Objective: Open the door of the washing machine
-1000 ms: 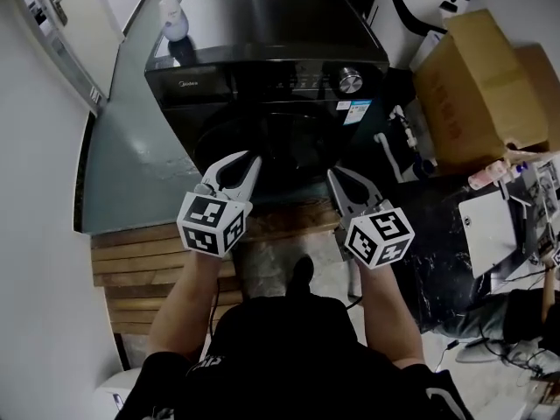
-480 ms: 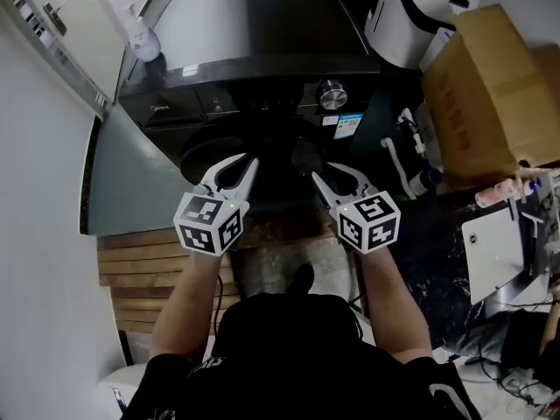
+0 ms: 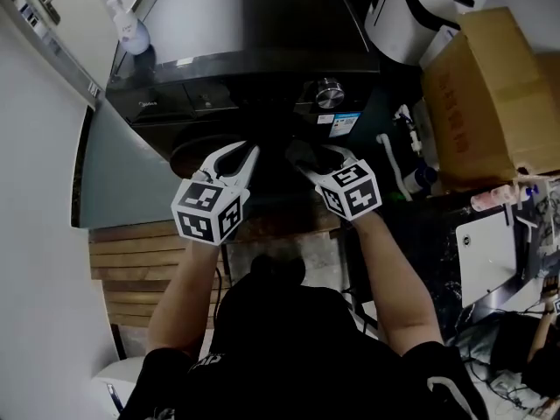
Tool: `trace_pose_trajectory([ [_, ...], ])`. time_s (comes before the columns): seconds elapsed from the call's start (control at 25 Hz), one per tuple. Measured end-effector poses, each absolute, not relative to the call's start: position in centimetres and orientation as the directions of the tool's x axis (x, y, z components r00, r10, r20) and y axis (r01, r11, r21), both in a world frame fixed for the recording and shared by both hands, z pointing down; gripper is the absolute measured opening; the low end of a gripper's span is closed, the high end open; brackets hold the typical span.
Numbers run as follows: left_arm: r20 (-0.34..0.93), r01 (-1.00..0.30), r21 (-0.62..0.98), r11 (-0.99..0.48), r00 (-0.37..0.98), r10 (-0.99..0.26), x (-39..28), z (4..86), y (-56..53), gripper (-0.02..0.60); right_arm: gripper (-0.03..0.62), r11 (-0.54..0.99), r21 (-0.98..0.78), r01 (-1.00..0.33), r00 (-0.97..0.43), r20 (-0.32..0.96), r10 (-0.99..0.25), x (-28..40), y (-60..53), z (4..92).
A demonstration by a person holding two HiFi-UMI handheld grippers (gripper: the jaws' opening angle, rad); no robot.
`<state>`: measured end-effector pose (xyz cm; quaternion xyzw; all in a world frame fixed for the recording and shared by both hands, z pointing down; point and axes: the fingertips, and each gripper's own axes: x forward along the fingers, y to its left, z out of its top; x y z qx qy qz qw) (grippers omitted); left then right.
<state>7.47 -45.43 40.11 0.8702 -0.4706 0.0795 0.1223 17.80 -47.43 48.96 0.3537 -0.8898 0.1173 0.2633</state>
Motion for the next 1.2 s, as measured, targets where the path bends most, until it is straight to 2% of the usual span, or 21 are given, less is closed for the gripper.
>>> trace_pose_trajectory([
  [0.64, 0.277, -0.819, 0.136, -0.557, 0.571, -0.773, 6.3, 42.6, -47.5, 0.049, 0.225, 0.736, 0.124, -0.666, -0.430, 0.742, -0.514, 17.8, -52.2, 54.2],
  [0.84, 0.287, -0.818, 0.146, -0.557, 0.573, -0.767, 5.9, 43.1, -47.6, 0.048, 0.224, 0.770, 0.212, -0.602, -0.374, 0.777, -0.506, 17.4, -52.3, 55.2],
  [1.04, 0.295, -0.818, 0.159, -0.553, 0.574, -0.764, 5.7, 43.5, -47.6, 0.048, 0.179, 0.791, 0.206, -0.577, -0.358, 0.806, -0.471, 17.8, -52.9, 55.5],
  [1.2, 0.302, -0.824, 0.164, -0.542, 0.565, -0.768, 5.1, 43.5, -47.2, 0.048, 0.191, 0.829, 0.256, -0.497, -0.324, 0.832, -0.451, 17.5, -52.8, 56.0],
])
